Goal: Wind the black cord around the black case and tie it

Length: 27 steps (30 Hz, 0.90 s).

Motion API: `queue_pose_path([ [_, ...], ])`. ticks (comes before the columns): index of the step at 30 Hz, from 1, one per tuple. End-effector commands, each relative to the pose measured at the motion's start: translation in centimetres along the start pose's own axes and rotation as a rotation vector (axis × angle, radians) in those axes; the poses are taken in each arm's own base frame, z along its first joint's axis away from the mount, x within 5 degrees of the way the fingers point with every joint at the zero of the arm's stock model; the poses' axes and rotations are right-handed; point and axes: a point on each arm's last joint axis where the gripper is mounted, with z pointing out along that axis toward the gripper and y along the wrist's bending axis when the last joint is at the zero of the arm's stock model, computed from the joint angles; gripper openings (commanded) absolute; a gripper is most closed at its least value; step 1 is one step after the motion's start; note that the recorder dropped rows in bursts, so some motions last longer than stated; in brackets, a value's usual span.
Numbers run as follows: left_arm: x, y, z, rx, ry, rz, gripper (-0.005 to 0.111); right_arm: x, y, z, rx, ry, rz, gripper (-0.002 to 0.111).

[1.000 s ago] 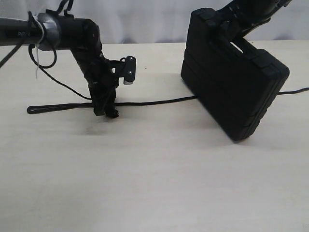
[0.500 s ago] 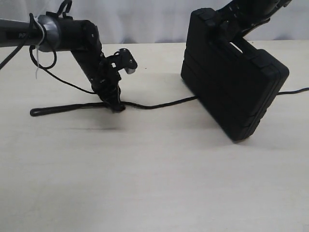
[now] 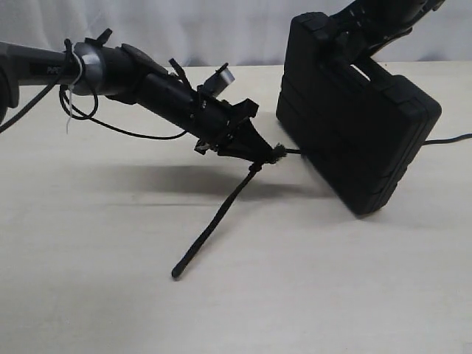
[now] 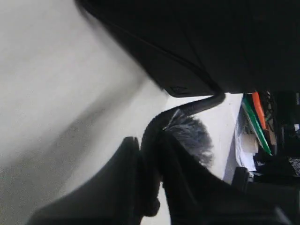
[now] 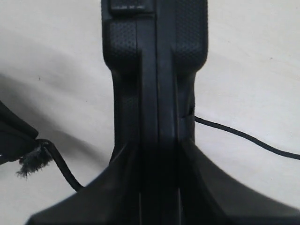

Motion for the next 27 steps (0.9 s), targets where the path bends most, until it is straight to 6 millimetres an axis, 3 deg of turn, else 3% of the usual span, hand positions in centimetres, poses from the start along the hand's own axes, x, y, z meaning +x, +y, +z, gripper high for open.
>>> queue_pose_path([
  [1, 0.4, -0.8, -0.1, 0.076, 0.043, 0.001, 0.039, 0.0, 0.2, -0.3, -0.013, -0.011, 0.004, 0.004],
  [4, 0.5, -1.0, -0.1, 0.096, 0.056, -0.015, 0.055, 0.0, 0.2, -0.3, -0.013, -0.011, 0.004, 0.004],
  [7, 0.4, -1.3, -0.5, 0.076, 0.064, 0.016, 0.056, 0.0, 0.2, -0.3, -0.013, -0.011, 0.004, 0.004],
  [11, -0.1, -1.6, -2.4, -0.065, 0.128, 0.232, 0.056, 0.0, 0.2, -0.3, -0.02, -0.012, 0.007, 0.004],
  [17, 0.9, -0.9, -4.9, -0.585, 0.483, 0.516, 0.056, 0.0, 0.2, -0.3, -0.021, -0.013, 0.007, 0.004],
  [20, 1.9, -0.5, -3.9, -0.729, 0.645, 0.602, 0.056, 0.0, 0.2, -0.3, -0.021, -0.013, 0.007, 0.004],
  [27, 5.0, -1.5, 0.5, -0.553, 0.755, 0.698, 0.057, 0.0, 0.2, -0.3, -0.021, -0.013, 0.007, 0.004],
])
